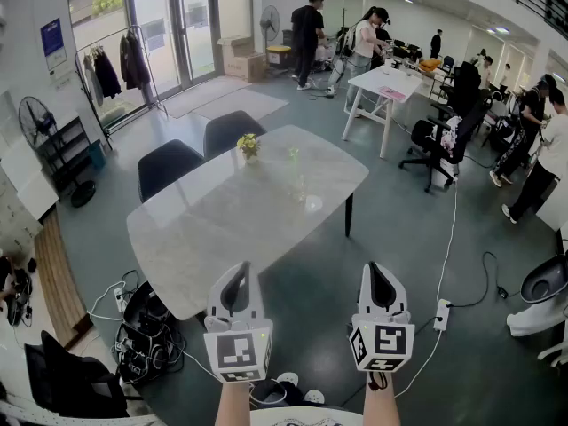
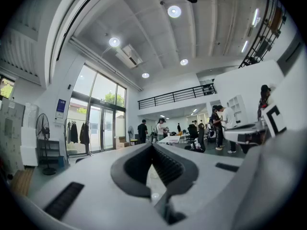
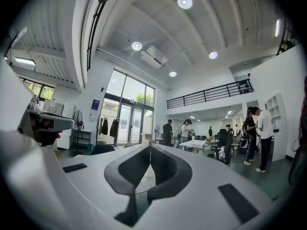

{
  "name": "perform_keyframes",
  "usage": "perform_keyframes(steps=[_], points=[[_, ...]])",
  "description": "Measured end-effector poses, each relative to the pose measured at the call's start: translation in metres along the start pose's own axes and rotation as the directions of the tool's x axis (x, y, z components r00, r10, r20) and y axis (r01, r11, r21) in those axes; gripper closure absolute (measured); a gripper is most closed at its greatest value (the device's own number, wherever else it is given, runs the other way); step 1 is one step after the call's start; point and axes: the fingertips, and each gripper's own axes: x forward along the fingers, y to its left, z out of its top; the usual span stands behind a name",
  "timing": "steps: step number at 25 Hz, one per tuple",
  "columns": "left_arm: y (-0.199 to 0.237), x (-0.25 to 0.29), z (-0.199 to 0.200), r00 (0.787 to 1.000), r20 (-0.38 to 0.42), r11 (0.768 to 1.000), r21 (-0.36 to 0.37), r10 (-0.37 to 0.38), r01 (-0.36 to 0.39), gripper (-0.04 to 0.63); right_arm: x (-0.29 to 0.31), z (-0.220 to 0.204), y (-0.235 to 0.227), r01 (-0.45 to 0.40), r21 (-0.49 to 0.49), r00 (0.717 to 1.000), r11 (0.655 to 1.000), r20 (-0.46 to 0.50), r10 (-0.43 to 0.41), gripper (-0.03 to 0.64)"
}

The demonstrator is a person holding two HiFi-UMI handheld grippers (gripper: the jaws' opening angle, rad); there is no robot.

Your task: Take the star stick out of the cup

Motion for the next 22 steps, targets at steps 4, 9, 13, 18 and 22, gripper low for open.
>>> perform_keyframes(steps=[4, 9, 13, 18, 22], points=[[-0.002, 0.001, 0.002, 1.0, 0.0, 1.0, -0.009, 0.004, -0.004, 0.595, 0.0, 0.0, -0.002, 0.0, -0.003, 1.0, 1.0, -0.002, 0.0, 0.597], [-0.003, 0.003, 0.002, 1.0, -0.005, 1.0, 0.006, 0.001, -0.001, 0.595, 0.003, 0.003, -0.003, -0.003, 0.0, 1.0, 1.0, -0.003, 0.003, 0.597], [-0.002, 0.006, 0.001, 1.0, -0.007, 1.0, -0.007, 0.003, -0.003, 0.595, 0.006, 0.001, -0.005, 0.003, 0.003, 1.0, 1.0, -0.007, -0.003, 0.597], [0.004, 0.012, 0.001, 1.0, -0.01, 1.0, -0.027, 0.009, -0.01, 0.595, 0.013, 0.0, -0.006, 0.005, 0.058, 1.0, 0.998, -0.005, -0.005, 0.597], [0.014, 0.018, 0.0, 1.0, -0.002, 1.0, -0.016, 0.01, -0.01, 0.595, 0.023, 0.003, 0.003, -0.009, 0.034, 1.0, 0.999, -0.004, 0.009, 0.595]])
